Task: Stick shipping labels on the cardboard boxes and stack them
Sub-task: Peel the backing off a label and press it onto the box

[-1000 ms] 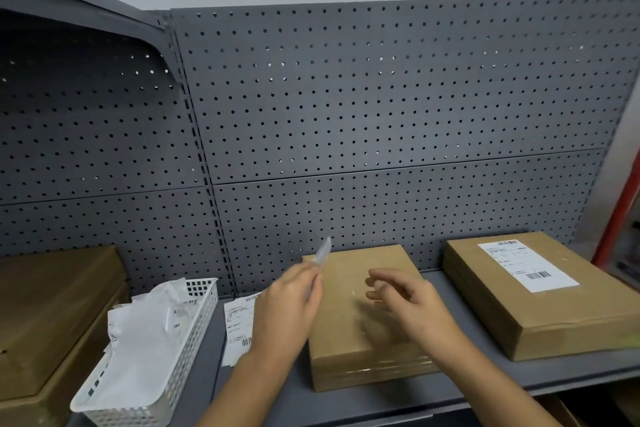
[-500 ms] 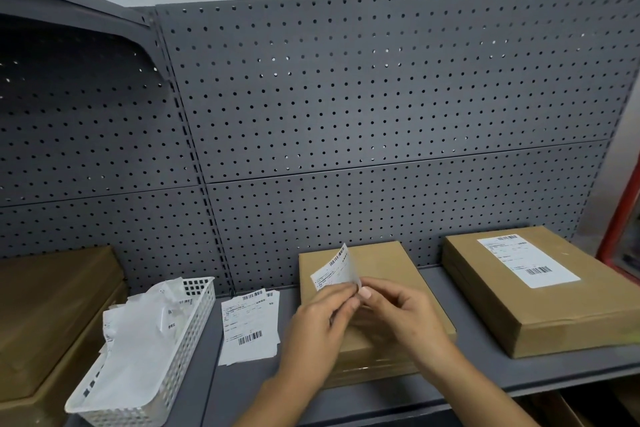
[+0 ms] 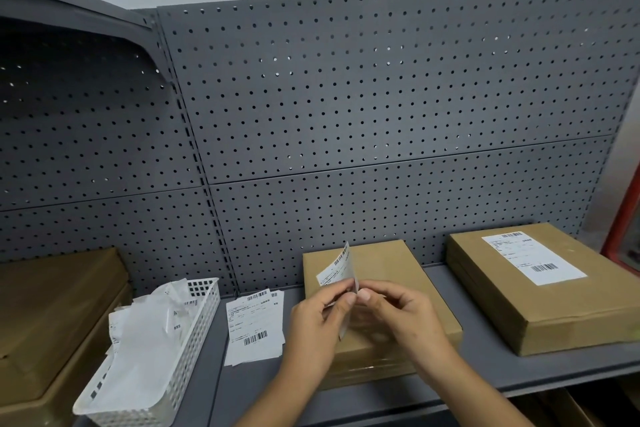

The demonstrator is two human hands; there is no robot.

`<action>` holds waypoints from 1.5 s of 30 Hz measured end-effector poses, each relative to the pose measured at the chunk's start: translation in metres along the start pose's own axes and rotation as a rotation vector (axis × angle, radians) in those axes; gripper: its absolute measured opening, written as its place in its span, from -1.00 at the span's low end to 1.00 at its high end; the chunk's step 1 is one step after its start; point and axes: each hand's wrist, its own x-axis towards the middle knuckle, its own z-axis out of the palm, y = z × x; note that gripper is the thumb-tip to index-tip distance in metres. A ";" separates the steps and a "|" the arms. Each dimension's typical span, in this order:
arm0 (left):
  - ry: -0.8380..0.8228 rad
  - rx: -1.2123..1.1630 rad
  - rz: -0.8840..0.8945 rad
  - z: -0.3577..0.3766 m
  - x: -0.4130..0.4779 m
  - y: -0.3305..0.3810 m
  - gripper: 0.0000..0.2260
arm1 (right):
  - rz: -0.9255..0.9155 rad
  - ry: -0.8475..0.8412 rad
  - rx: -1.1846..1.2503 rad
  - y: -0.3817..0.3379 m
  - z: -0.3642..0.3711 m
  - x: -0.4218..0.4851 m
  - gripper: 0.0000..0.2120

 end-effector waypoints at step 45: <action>-0.094 0.046 0.082 -0.015 -0.007 0.020 -0.75 | -0.038 0.079 -0.008 -0.011 0.004 -0.009 -0.74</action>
